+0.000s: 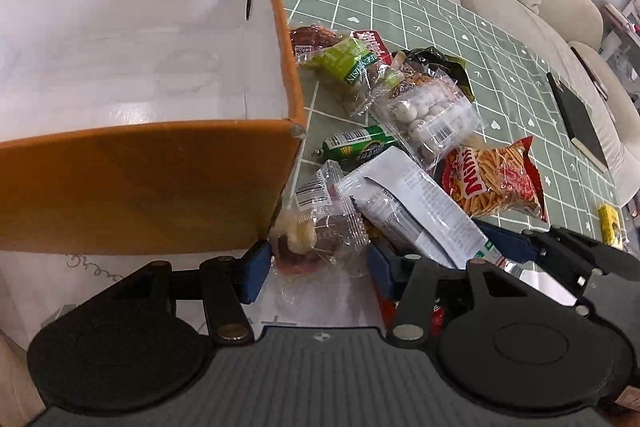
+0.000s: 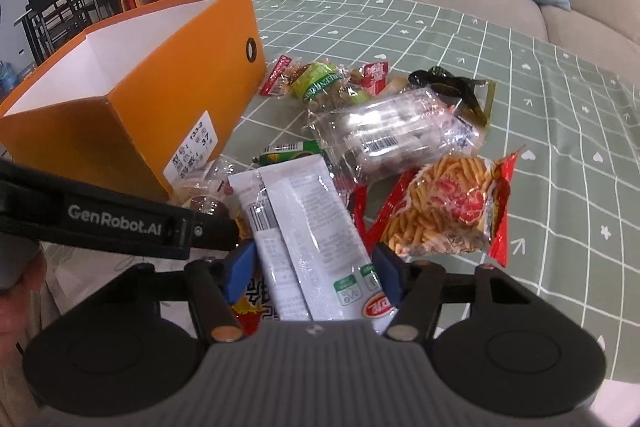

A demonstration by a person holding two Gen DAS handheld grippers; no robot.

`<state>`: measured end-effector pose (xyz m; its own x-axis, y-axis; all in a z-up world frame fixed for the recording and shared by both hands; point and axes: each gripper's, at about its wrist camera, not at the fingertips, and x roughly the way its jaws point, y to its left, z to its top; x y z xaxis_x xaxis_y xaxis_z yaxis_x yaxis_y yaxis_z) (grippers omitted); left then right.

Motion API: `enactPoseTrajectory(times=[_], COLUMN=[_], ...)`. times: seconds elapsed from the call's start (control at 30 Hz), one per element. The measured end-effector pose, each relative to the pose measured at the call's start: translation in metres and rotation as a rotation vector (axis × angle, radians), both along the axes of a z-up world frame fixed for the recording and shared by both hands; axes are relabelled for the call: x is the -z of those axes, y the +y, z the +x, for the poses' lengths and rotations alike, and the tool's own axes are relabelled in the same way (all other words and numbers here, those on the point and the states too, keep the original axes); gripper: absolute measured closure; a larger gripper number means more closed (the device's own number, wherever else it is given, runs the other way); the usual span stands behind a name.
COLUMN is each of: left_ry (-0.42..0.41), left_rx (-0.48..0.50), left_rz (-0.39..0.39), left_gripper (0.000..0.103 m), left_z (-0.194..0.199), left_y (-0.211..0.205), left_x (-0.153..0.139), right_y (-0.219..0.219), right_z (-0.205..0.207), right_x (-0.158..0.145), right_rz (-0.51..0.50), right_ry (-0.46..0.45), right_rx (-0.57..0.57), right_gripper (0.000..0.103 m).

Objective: Organize snacks
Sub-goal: 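Grasp the clear chocolate candy bag with the left tool while the right tool grasps the white sachet strip, then lift the candy bag with the left tool while the right tool carries the sachet over the box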

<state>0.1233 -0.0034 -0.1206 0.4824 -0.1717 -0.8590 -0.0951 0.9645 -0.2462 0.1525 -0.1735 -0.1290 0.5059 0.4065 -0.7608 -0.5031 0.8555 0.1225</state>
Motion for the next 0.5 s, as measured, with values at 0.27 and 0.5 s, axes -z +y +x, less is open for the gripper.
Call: enactPoseTrajectory(times=[0.27, 0.5], left_ry=[-0.010, -0.035], left_rx=[0.008, 0.019], left_rz=[-0.009, -0.023], left_gripper=[0.060, 0.061], left_z=[-0.006, -0.015], left_y=[0.004, 0.007], left_x=[-0.005, -0.013], right_y=[-0.003, -0.020], right_z=[-0.007, -0.014], right_x=[-0.011, -0.020], right_rz=[0.014, 0.056], right_ry=[-0.021, -0.002], right_rx=[-0.001, 0.052], right_gripper=[0.048, 0.049])
